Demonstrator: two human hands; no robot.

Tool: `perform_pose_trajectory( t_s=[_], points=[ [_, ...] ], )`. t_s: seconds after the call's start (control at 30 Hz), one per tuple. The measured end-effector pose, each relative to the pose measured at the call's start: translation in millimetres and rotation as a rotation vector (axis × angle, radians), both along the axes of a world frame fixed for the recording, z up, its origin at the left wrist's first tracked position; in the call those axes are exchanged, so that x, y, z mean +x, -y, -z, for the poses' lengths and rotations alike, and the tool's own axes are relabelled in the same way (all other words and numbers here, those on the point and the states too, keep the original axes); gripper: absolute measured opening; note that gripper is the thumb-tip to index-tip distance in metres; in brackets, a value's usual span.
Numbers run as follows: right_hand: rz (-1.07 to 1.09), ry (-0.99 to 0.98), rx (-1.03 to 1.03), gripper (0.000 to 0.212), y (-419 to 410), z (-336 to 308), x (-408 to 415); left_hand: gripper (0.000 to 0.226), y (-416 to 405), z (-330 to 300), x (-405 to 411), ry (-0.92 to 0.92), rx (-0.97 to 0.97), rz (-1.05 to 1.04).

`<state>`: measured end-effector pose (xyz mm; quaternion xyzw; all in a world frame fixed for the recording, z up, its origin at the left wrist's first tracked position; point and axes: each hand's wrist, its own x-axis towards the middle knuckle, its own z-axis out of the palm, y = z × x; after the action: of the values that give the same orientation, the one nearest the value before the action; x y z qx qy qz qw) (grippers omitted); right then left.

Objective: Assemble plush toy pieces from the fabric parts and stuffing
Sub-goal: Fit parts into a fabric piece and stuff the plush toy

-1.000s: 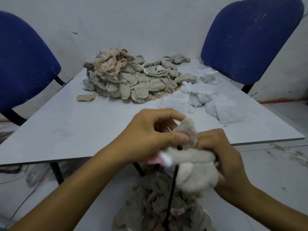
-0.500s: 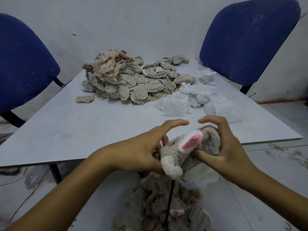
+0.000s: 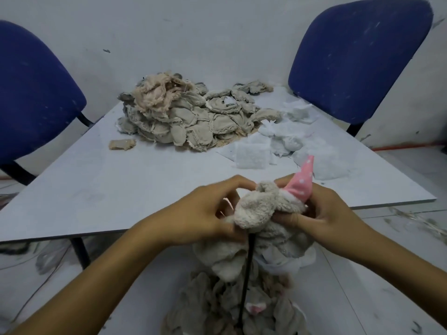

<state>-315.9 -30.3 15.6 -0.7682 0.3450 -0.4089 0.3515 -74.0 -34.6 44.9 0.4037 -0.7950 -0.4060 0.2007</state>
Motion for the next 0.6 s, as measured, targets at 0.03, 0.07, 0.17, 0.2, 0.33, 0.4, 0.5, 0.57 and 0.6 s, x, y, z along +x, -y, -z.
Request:
perform_pose_trajectory(
  t_s=[0.03,0.07,0.17,0.2,0.33,0.4,0.5,0.57,0.6],
  points=[
    [-0.028,0.01,-0.02,0.036,-2.2,-2.7,2.4,0.057,-0.9,-1.5,-0.6,-0.088,-0.002,-0.023],
    [-0.041,0.04,-0.019,0.038,-4.6,-5.7,4.8,0.047,-1.8,-4.0,-0.4,-0.165,-0.008,-0.038],
    [0.015,0.119,-0.019,0.027,-4.8,-9.6,3.1,0.031,-3.8,-9.3,-1.6,-0.259,-0.089,-0.071],
    [0.042,0.104,0.001,0.022,-2.2,-6.5,-1.1,0.031,-5.1,-10.3,-3.6,-0.254,-0.12,-0.082],
    [-0.081,-0.057,0.362,0.022,5.4,7.5,-12.6,0.051,-9.7,-7.4,-9.4,-0.133,-0.151,-0.084],
    [-0.082,-0.085,0.225,0.027,5.1,2.4,-11.5,0.048,-8.8,-7.6,-8.5,-0.153,-0.143,-0.111],
    [-0.055,-0.11,-0.115,0.04,3.6,-12.0,-1.8,0.044,-8.1,-8.4,-9.4,-0.234,-0.179,-0.152],
    [-0.092,-0.093,-0.221,0.03,4.2,-11.4,2.1,0.043,-8.5,-8.8,-11.5,-0.26,-0.208,-0.15],
    [-0.098,-0.115,-0.279,0.024,5.2,-9.9,2.5,0.044,-8.3,-9.0,-11.4,-0.243,-0.212,-0.15]
  ],
)
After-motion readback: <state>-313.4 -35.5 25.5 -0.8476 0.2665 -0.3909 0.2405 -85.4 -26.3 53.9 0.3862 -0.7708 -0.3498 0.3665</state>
